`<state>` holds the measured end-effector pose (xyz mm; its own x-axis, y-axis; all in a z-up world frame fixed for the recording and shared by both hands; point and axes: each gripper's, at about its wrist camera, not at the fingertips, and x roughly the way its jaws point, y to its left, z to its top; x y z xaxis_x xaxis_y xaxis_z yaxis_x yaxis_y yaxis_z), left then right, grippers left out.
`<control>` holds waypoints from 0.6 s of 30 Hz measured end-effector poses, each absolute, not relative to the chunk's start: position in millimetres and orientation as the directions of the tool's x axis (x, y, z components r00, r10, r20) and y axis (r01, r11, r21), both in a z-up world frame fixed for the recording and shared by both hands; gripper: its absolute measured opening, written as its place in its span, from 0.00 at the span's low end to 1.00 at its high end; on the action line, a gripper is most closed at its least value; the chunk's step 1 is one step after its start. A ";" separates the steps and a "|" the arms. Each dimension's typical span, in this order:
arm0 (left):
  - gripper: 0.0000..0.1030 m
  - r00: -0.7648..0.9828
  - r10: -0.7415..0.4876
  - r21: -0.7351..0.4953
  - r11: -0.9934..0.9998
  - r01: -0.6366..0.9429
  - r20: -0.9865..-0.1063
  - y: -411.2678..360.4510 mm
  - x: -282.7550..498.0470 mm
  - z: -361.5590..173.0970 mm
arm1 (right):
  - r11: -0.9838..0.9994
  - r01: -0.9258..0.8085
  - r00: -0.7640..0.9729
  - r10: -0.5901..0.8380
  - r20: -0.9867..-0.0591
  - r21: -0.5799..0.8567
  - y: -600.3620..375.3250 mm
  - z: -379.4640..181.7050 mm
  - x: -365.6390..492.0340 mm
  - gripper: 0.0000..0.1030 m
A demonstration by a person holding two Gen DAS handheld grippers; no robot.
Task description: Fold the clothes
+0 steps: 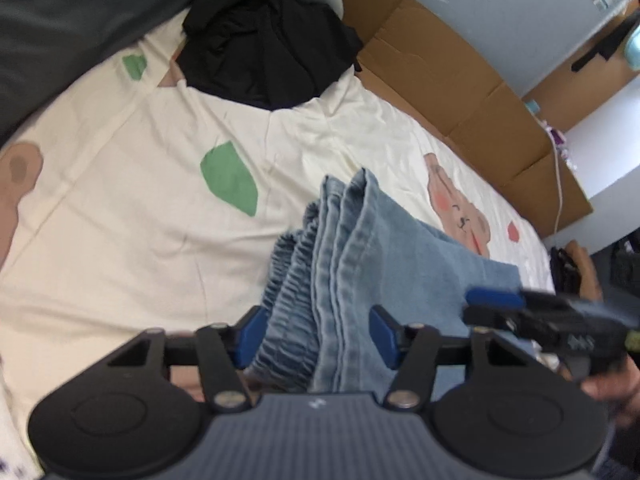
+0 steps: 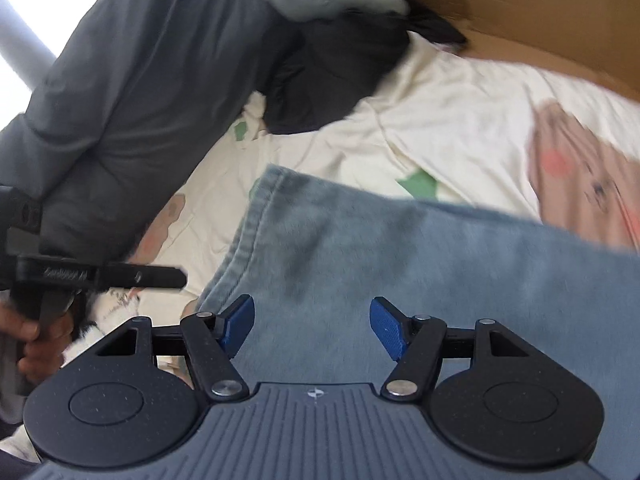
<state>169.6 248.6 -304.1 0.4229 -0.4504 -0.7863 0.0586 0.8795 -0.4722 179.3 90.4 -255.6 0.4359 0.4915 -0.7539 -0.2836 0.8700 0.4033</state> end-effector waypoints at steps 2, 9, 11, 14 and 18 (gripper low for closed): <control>0.56 0.440 -0.461 -0.500 0.866 0.032 -0.770 251.6 161.2 -305.6 | 0.866 -0.318 0.419 0.494 -0.762 0.387 94.9 -254.0 191.6 0.68; 0.52 0.444 -0.480 -0.543 0.840 -0.016 -0.756 252.7 134.7 -314.2 | 0.848 -0.407 0.397 0.499 -0.770 0.339 101.9 -254.4 218.1 0.68; 0.49 0.424 -0.490 -0.555 0.831 -0.036 -0.761 253.2 127.0 -319.2 | 0.848 -0.418 0.397 0.494 -0.774 0.327 103.6 -255.0 223.8 0.68; 0.46 0.414 -0.505 -0.575 0.816 -0.058 -0.758 252.3 111.8 -327.3 | 0.844 -0.436 0.396 0.492 -0.775 0.313 105.9 -255.0 233.0 0.68; 0.42 0.385 -0.533 -0.612 0.782 -0.118 -0.754 252.7 95.9 -346.1 | 0.820 -0.505 0.379 0.491 -0.785 0.269 110.5 -253.2 248.7 0.65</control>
<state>95.9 252.7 -346.1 0.3850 -0.5326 -0.7538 -0.1180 0.7816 -0.6125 248.7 110.5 -253.2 0.3787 0.4908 -0.7847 -0.5051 0.8200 0.2691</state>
